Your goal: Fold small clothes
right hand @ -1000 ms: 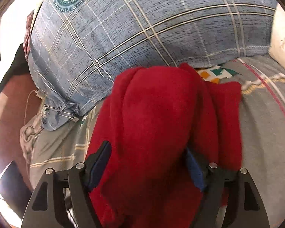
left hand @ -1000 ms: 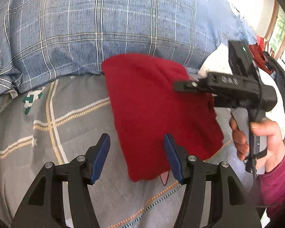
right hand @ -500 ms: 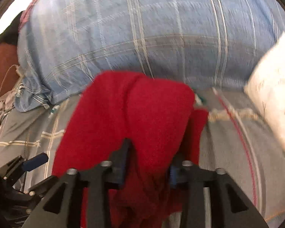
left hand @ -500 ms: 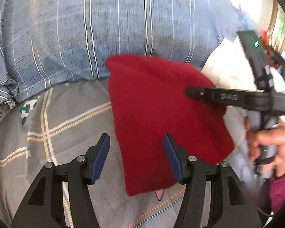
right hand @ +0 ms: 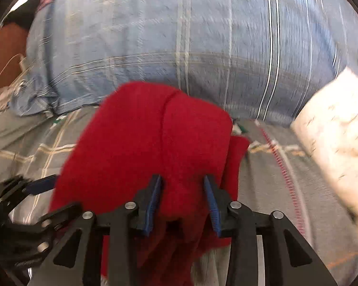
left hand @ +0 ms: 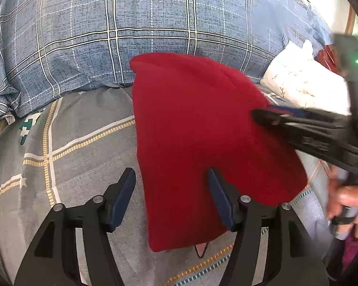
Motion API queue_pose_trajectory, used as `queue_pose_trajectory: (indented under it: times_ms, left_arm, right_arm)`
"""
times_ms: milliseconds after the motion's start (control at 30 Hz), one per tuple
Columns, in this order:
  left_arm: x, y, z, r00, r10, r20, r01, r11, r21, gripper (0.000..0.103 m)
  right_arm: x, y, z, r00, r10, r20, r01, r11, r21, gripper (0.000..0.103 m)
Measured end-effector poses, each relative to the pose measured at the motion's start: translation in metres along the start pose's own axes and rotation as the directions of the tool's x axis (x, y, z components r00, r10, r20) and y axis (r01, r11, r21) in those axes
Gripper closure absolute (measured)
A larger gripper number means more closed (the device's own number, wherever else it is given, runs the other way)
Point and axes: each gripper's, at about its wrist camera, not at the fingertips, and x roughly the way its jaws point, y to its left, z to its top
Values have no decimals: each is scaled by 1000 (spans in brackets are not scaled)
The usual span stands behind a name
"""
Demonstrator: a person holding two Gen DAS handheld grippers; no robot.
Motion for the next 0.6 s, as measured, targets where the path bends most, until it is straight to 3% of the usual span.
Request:
queue_pose_trajectory:
  times_ms: [200, 233, 400, 500, 600]
  left_arm:
    - [1, -4, 3, 1000, 5, -4, -5, 1000, -4, 36]
    - [1, -5, 3, 1000, 4, -4, -4, 1000, 0, 36]
    - [2, -5, 3, 1000, 2, -5, -2, 1000, 4, 36]
    - [1, -4, 3, 1000, 0, -11, 0, 1000, 2, 36]
    - [0, -3, 2, 1000, 5, -13, -5, 1000, 8, 30]
  right_arm:
    - [-10, 1, 12, 999, -24, 31, 23, 1000, 19, 65]
    - [-17, 3, 12, 999, -29, 43, 28, 999, 16, 61]
    - [-39, 17, 14, 990, -40, 133, 43, 999, -24, 63]
    - [-5, 10, 27, 996, -56, 64, 56, 998, 7, 67]
    - [31, -5, 30, 998, -57, -15, 58, 995, 82, 62]
